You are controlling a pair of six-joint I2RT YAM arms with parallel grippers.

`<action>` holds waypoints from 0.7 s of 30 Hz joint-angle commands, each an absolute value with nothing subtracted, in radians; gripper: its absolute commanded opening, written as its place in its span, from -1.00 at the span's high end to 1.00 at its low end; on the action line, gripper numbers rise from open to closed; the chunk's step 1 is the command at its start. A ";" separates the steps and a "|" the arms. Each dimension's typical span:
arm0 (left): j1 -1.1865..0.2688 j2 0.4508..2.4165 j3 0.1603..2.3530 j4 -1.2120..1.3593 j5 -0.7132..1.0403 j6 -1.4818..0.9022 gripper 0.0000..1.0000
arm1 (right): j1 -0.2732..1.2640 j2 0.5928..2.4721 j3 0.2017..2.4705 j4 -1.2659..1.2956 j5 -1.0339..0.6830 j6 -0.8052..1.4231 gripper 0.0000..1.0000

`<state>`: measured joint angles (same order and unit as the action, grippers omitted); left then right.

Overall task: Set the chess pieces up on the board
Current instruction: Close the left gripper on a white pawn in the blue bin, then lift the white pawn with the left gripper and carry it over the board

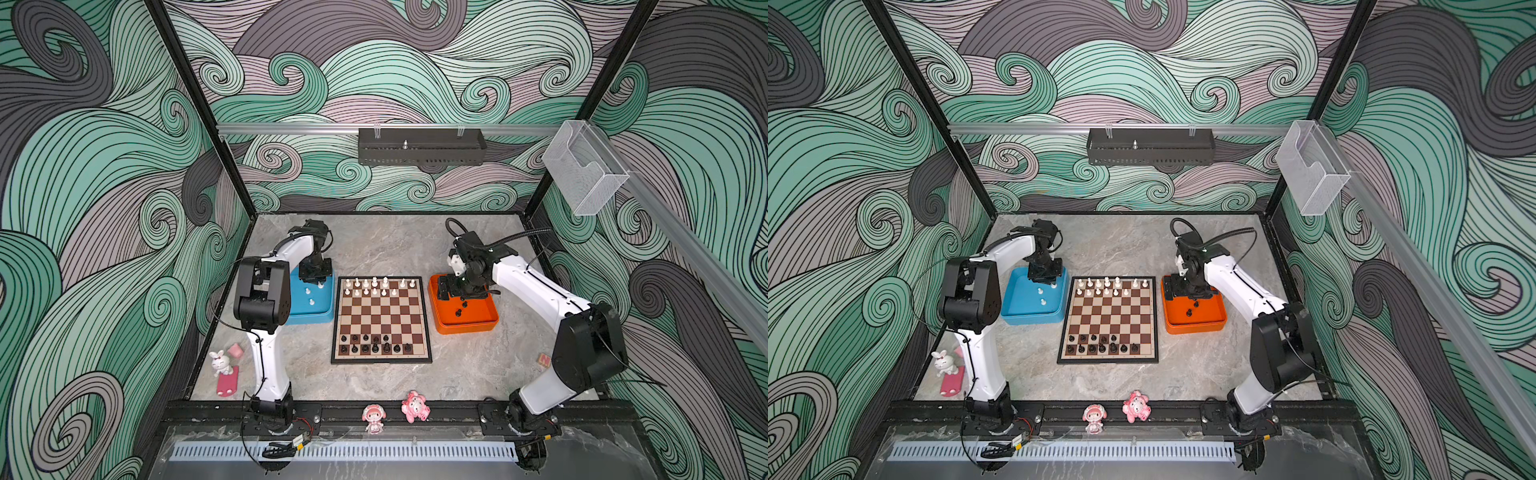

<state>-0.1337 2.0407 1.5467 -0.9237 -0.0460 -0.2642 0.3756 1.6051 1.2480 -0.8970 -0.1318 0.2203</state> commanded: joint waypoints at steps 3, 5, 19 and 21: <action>-0.141 2.050 1.545 -0.961 -0.073 -0.256 0.72 | 0.369 1.605 1.237 -0.899 -0.133 0.229 -0.84; -0.141 2.044 1.546 -0.967 -0.075 -0.254 0.72 | 0.369 1.602 1.238 -0.899 -0.133 0.228 -0.84; -0.150 1.937 1.633 -1.127 -0.123 -0.226 0.73 | 0.370 1.571 1.235 -0.900 -0.133 0.238 -0.84; -0.158 1.906 1.641 -1.144 -0.120 -0.223 0.73 | 0.369 1.565 1.233 -0.900 -0.134 0.239 -0.84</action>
